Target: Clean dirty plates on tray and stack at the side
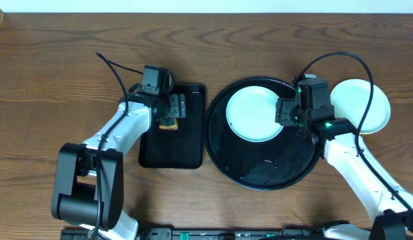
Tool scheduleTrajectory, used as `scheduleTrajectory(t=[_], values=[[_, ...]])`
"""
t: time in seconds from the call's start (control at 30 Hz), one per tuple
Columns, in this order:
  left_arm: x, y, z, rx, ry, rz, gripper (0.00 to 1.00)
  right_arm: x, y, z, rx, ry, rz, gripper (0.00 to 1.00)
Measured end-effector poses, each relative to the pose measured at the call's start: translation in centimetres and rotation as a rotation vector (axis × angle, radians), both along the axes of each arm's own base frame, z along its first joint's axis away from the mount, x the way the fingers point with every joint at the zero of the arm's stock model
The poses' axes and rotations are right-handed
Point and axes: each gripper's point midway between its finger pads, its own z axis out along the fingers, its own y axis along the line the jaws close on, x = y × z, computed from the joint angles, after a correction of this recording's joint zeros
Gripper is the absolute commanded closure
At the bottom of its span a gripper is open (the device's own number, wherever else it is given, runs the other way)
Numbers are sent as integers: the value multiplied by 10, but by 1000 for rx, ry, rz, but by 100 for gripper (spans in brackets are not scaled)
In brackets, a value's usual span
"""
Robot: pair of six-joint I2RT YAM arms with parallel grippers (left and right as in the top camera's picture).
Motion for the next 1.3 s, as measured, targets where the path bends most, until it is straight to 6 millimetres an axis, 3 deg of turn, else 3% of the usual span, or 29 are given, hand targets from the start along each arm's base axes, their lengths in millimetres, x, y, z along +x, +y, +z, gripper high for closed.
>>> scheduleTrajectory(t=[0.13,0.23,0.37,0.63,0.8,1.07,1.3], values=[[-3,0,-1,3,14,0,15,9,-3,-26,-41,32,64,48],[-5,1,-2,4,21,0,15,15,-1,-48,-36,57,111,58],[-5,1,-3,5,24,0,15,23,-1,-58,-37,48,134,66],[-6,1,-3,5,25,0,15,22,-2,-78,-49,85,143,70],[-6,1,-3,5,25,0,16,22,-1,-87,-52,100,155,99],[-6,1,-3,5,28,0,20,19,-1,-63,-40,79,148,99],[-6,1,-3,5,29,0,20,10,-15,22,-157,-97,79,99]])
